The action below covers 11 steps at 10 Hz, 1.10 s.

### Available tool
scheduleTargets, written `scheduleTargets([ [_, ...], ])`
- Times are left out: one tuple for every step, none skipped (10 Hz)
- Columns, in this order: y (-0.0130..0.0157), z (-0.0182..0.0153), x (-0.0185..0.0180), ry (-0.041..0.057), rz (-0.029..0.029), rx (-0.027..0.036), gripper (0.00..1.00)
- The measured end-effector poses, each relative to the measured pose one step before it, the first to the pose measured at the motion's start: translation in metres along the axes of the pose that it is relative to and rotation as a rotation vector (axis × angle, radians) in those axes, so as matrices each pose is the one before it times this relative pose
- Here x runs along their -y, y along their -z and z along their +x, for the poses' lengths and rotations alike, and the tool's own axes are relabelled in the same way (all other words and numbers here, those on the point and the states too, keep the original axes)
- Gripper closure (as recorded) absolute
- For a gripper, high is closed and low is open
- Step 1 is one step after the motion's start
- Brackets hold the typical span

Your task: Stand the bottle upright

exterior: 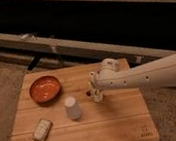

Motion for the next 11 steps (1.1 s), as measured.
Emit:
scheduleTargets([
  [-0.00041,0.00187,-0.00061,0.00028,0.00066,-0.00491,0.20],
  [-0.00028,0.00300,-0.00010,-0.00046,0.00166,-0.00762,0.20],
  [0.00080,0.00038,-0.00109,0.00042,-0.00277,0.00083,0.20],
  [0.00110,0.00099,-0.00019,-0.00078,-0.00203,0.00044,0.20],
  [0.00079,0.00098,-0.00048,0.00139,-0.00219,-0.00066,0.20],
  [0.00230,0.00250,0.00037,0.00077,-0.00319,-0.00310,0.20],
  [0.00160,0.00221,0.00044,0.00010,-0.00194,-0.00328,0.20],
  [0.00049,0.00038,0.00075,-0.00149,0.00039,0.00019,0.20],
  [0.00011,0.00008,0.00014,-0.00008,0.00023,-0.00003,0.20],
  [-0.00053,-0.00065,-0.00140,0.00223,-0.00146,-0.00015,0.20],
  [0.00005,-0.00013,-0.00010,0.00021,-0.00006,0.00017,0.20],
])
